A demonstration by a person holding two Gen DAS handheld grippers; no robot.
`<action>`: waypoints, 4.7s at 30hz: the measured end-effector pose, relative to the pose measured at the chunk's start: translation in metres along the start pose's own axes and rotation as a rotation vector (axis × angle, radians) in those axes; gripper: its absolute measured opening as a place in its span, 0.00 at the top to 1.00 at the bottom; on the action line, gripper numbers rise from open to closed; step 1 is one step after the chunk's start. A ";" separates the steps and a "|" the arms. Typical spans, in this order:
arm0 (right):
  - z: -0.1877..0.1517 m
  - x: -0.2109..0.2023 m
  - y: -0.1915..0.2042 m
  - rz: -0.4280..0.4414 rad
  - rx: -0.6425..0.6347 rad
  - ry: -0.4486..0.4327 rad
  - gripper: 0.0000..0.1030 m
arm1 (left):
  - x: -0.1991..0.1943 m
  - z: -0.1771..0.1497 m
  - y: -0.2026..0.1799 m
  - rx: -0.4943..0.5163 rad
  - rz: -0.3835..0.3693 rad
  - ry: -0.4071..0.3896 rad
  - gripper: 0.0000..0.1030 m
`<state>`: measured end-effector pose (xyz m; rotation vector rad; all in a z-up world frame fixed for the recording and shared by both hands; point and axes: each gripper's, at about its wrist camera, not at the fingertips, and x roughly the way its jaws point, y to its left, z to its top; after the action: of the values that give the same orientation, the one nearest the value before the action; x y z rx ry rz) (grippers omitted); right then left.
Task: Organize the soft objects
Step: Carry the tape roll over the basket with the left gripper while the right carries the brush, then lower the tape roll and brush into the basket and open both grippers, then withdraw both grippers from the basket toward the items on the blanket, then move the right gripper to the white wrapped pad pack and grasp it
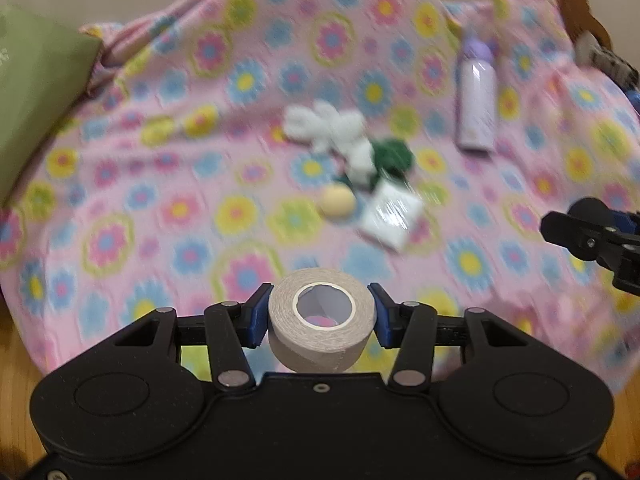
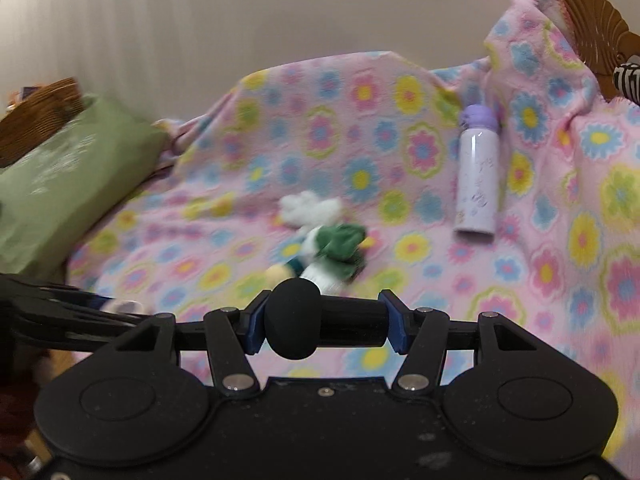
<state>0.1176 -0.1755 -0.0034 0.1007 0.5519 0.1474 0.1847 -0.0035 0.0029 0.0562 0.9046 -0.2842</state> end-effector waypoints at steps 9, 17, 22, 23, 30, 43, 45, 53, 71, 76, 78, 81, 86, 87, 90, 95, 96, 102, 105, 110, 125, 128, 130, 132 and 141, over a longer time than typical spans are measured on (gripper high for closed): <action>-0.057 -0.043 0.026 0.010 -0.040 0.186 0.45 | -0.012 -0.057 -0.019 0.015 -0.057 0.195 0.52; -0.078 -0.049 0.040 0.057 -0.115 0.293 0.45 | -0.009 -0.078 -0.018 0.000 -0.082 0.299 0.52; -0.082 -0.046 0.041 0.066 -0.126 0.313 0.45 | -0.006 -0.084 -0.020 0.015 -0.077 0.331 0.52; -0.083 -0.046 0.040 0.068 -0.124 0.317 0.45 | -0.006 -0.085 -0.021 0.016 -0.080 0.339 0.52; -0.082 -0.047 0.040 0.083 -0.121 0.323 0.44 | -0.005 -0.089 -0.024 0.037 -0.082 0.362 0.50; -0.083 -0.047 0.039 0.086 -0.113 0.315 0.38 | -0.006 -0.088 -0.025 0.049 -0.080 0.357 0.39; -0.083 -0.046 0.039 0.087 -0.107 0.316 0.38 | -0.007 -0.088 -0.025 0.047 -0.078 0.355 0.39; -0.082 -0.041 0.038 0.080 -0.090 0.319 0.37 | -0.007 -0.087 -0.023 0.042 -0.074 0.338 0.39; -0.080 -0.028 0.035 0.067 -0.061 0.349 0.34 | -0.003 -0.077 -0.019 0.023 -0.042 0.300 0.38; -0.080 -0.028 0.035 0.067 -0.060 0.350 0.33 | -0.002 -0.074 -0.017 0.016 -0.027 0.295 0.38; -0.080 -0.028 0.035 0.067 -0.058 0.351 0.33 | -0.002 -0.073 -0.017 0.011 -0.025 0.295 0.38; -0.080 -0.026 0.035 0.064 -0.056 0.348 0.33 | -0.001 -0.072 -0.016 0.009 -0.028 0.295 0.38; -0.076 -0.022 0.033 0.057 -0.054 0.332 0.32 | -0.001 -0.065 -0.015 0.016 -0.016 0.273 0.37; -0.074 -0.021 0.032 0.056 -0.054 0.326 0.32 | -0.001 -0.063 -0.014 0.014 -0.015 0.266 0.37; -0.069 -0.018 0.031 0.046 -0.061 0.302 0.30 | -0.001 -0.054 -0.011 0.013 -0.007 0.240 0.37; -0.052 -0.009 0.026 0.014 -0.076 0.240 0.29 | 0.002 -0.034 -0.003 0.014 0.032 0.169 0.37; -0.047 -0.006 0.025 0.004 -0.080 0.223 0.29 | 0.004 -0.030 0.000 0.011 0.039 0.156 0.37; -0.025 0.022 0.018 -0.040 -0.098 0.154 0.28 | 0.020 0.001 0.012 -0.020 0.071 0.050 0.34; -0.017 0.040 0.014 -0.057 -0.093 0.135 0.27 | 0.034 0.016 0.017 -0.042 0.099 -0.016 0.29; -0.008 0.070 0.013 -0.094 -0.113 0.103 0.25 | 0.071 0.035 0.026 -0.058 0.144 -0.105 0.26; -0.009 0.159 0.032 -0.140 -0.321 0.127 0.23 | 0.155 0.048 0.049 -0.092 0.203 -0.143 0.26; -0.010 0.174 0.035 -0.143 -0.345 0.144 0.23 | 0.166 0.050 0.055 -0.110 0.208 -0.135 0.25; -0.011 0.184 0.037 -0.144 -0.352 0.158 0.23 | 0.172 0.049 0.056 -0.104 0.216 -0.151 0.17; -0.013 0.190 0.037 -0.150 -0.362 0.166 0.23 | 0.177 0.044 0.053 -0.073 0.235 -0.180 0.10; -0.001 0.190 0.002 -0.311 -0.292 0.115 0.24 | 0.178 0.046 0.058 -0.100 0.212 -0.173 0.07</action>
<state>0.2766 -0.1419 -0.1021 -0.2786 0.6476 -0.0704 0.3395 0.0054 -0.1120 0.0340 0.7323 -0.0454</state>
